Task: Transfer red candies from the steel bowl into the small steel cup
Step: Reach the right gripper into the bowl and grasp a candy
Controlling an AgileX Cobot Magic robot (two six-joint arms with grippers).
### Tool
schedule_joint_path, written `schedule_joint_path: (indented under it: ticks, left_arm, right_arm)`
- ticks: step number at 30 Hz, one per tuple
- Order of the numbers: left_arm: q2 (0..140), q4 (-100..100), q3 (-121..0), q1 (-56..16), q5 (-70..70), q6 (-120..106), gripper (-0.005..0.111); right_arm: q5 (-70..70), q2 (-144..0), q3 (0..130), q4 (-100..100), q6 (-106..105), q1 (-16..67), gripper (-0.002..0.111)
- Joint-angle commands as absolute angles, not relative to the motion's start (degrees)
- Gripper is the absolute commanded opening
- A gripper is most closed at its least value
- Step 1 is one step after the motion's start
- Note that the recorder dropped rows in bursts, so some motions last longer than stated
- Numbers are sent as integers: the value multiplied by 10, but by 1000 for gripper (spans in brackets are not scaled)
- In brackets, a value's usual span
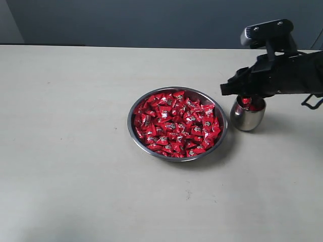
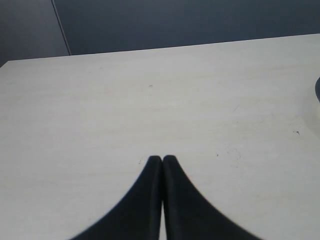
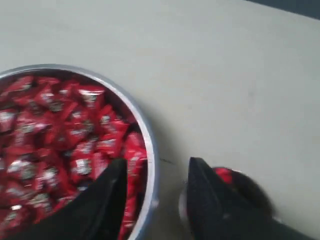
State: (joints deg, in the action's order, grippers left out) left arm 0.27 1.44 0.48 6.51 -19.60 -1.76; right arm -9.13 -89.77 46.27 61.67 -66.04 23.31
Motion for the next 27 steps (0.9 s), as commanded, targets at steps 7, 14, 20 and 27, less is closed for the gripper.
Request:
schedule_joint_path:
  ticks: [7, 14, 20, 27]
  left_arm:
    - [0, 16, 0, 62, -193, -17, 0]
    - [0, 16, 0, 62, -193, -17, 0]
    - [0, 16, 0, 62, -193, -17, 0]
    - [0, 16, 0, 62, -193, -17, 0]
  right_arm:
    - [-220, -1000, 520, 632, -713, 274, 39]
    - [-292, -1065, 586, 636, -722, 274, 39]
    - [-336, -1103, 633, 635, -722, 292, 39]
    - [-271, -1139, 661, 615, -718, 327, 39]
